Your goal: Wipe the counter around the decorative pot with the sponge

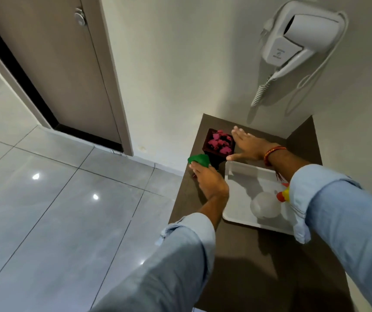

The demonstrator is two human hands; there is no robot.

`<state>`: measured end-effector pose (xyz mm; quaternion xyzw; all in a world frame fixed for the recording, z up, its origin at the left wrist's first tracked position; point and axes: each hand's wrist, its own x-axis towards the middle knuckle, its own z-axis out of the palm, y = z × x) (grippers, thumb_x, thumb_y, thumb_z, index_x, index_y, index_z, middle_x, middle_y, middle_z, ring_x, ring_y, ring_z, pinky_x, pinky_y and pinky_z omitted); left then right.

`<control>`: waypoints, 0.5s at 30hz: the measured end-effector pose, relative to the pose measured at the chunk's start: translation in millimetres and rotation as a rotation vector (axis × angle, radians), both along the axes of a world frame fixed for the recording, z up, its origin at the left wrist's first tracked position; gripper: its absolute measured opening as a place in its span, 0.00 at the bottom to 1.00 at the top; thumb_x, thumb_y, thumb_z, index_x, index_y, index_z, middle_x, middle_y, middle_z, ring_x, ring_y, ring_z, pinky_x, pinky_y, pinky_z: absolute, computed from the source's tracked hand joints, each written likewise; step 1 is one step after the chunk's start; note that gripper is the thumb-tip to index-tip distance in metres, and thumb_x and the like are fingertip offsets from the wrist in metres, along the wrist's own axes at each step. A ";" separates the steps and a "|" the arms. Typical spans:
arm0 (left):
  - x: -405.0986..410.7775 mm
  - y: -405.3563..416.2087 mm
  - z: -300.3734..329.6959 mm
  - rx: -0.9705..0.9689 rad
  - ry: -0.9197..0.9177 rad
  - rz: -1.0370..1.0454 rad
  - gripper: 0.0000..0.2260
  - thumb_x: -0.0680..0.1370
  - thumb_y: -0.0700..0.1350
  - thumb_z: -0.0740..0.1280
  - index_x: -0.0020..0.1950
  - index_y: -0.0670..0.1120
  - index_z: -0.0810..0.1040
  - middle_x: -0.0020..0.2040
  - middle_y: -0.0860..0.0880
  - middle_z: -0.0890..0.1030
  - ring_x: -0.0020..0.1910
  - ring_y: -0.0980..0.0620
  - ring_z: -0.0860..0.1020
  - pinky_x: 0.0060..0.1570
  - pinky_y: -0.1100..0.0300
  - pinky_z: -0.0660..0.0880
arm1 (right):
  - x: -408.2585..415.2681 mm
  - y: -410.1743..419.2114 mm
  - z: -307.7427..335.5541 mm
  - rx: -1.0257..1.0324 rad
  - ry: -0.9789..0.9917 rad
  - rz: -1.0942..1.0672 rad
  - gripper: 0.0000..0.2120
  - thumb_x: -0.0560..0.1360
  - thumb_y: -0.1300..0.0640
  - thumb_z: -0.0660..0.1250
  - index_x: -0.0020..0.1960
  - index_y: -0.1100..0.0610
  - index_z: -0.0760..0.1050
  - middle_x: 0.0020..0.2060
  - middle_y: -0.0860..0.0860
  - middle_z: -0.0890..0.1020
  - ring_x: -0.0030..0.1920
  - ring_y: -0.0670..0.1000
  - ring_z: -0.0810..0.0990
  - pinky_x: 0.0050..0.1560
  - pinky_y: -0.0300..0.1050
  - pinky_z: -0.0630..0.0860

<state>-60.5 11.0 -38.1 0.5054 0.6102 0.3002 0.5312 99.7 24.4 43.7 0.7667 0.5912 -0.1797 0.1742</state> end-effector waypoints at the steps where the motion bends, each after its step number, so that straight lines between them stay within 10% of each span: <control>1: 3.9 -2.8 3.1 -0.011 -0.024 0.017 0.22 0.85 0.43 0.54 0.78 0.40 0.58 0.74 0.34 0.67 0.71 0.34 0.69 0.71 0.41 0.69 | -0.2 -4.6 -2.7 0.008 0.014 -0.032 0.52 0.72 0.31 0.59 0.78 0.62 0.37 0.79 0.59 0.39 0.79 0.56 0.41 0.78 0.53 0.46; 15: 21.9 -31.9 -3.9 0.124 -0.044 -0.194 0.27 0.85 0.42 0.57 0.82 0.44 0.49 0.81 0.40 0.59 0.79 0.38 0.61 0.77 0.41 0.62 | -2.8 -17.4 -14.9 0.120 0.174 -0.123 0.50 0.74 0.35 0.60 0.78 0.62 0.36 0.79 0.60 0.40 0.79 0.57 0.41 0.76 0.56 0.48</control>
